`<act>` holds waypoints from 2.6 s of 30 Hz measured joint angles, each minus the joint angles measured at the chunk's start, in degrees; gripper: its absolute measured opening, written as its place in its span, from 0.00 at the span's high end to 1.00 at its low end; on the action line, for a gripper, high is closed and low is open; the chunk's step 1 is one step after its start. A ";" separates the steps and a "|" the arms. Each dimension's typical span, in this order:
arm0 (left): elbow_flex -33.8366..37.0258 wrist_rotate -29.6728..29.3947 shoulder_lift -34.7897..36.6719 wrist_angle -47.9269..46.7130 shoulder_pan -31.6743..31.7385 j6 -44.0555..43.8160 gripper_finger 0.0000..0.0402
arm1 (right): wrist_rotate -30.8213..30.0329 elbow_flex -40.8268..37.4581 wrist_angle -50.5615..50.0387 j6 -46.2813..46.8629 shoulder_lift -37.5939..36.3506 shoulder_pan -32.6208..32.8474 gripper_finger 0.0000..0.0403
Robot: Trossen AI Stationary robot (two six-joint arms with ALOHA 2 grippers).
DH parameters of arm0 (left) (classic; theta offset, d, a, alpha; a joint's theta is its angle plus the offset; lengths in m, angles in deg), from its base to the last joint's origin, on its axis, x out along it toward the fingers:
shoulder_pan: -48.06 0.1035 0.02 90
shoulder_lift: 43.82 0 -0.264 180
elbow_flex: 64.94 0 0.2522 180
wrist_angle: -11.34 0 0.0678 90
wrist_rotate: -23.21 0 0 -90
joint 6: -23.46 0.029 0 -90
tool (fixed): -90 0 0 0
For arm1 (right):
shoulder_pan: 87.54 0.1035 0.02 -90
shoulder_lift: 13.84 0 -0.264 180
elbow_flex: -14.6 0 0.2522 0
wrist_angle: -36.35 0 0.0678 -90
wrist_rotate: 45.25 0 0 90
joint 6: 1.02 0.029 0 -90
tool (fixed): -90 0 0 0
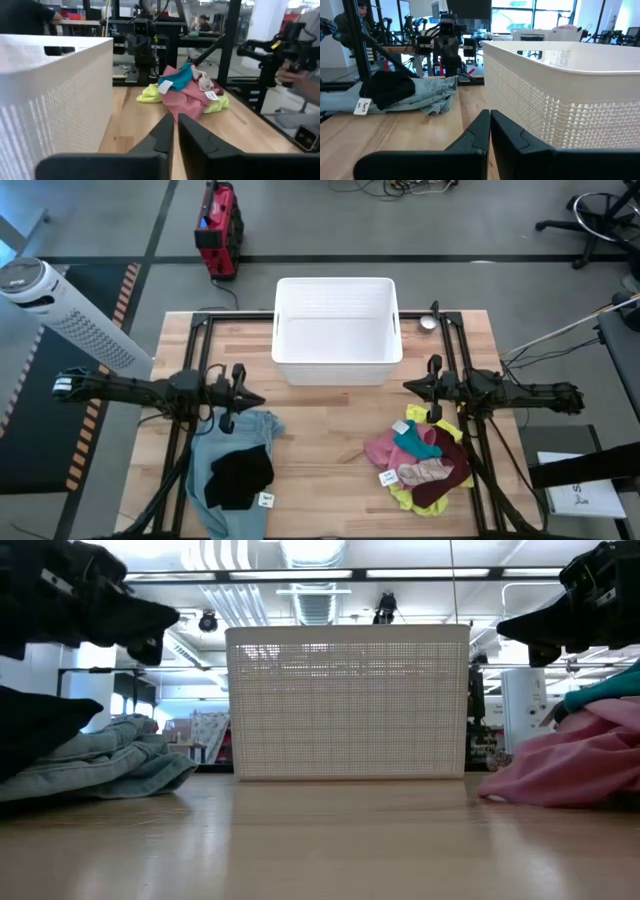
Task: Sort clothes
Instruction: Put the black underwear into the white laundry bin
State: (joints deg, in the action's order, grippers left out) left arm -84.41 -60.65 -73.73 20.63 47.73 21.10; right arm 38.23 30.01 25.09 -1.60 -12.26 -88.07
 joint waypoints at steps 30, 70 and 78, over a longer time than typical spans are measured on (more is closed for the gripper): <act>-30.72 8.34 -34.31 -53.35 -20.18 -35.36 0.51 | 0.02 0.00 -0.06 -0.02 0.00 0.01 1.00; -62.89 -26.65 -41.91 -69.58 -18.37 -7.90 0.99 | 0.05 0.02 -0.17 0.15 0.02 0.01 1.00; -64.01 -29.47 -36.75 -45.20 -12.03 12.04 1.00 | 0.07 0.02 -0.15 0.67 0.02 0.01 1.00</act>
State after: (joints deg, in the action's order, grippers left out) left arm -148.41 -90.12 -110.48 -24.57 35.70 33.14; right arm 38.29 30.03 24.94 -0.93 -12.24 -88.05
